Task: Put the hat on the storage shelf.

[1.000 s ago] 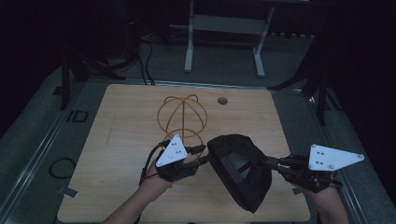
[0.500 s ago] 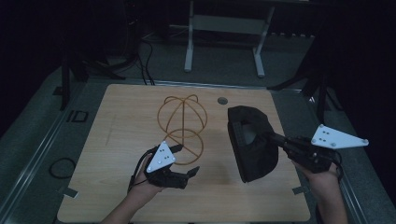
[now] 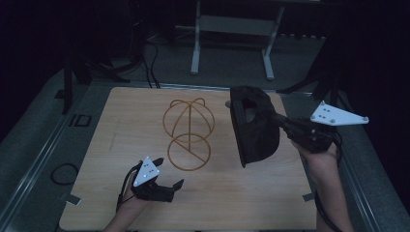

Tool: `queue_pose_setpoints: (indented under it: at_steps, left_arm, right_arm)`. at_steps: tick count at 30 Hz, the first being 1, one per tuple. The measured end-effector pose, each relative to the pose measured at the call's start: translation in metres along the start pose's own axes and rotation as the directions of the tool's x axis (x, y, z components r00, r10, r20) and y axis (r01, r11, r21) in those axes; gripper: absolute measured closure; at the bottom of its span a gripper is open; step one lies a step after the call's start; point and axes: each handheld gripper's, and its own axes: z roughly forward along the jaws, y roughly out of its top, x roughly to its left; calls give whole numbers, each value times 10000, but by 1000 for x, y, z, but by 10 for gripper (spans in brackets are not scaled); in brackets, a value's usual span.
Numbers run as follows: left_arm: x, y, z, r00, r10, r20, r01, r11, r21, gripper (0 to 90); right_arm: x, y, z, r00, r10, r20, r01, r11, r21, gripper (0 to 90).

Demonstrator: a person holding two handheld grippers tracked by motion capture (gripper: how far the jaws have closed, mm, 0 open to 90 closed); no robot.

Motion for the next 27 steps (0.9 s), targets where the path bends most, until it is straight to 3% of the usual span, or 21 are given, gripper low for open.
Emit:
queue_pose_setpoints:
  at_steps: [3,7,13,23,27]
  left_arm:
    - [4,-11,-2,9994,-251,-224,250,9997,-42,20]
    - [7,-20,-7,9975,-484,-523,469,9984,-301,20]
    - [11,-25,-12,9954,-764,-572,736,9961,-483,20]
    - [12,-29,-12,9949,-879,-498,854,9951,-495,21]
    - [12,-30,-10,9946,-943,-428,926,9948,-416,21]
  right_arm:
    - [1,18,16,9998,-160,113,159,9998,106,895]
    - [3,29,29,9992,-281,301,277,9995,138,895]
    - [13,44,57,9983,-398,431,384,9988,315,895]
    - [32,53,102,9983,-514,-276,535,9953,811,895]
    - [43,54,122,9960,-452,-777,536,9925,1103,894]
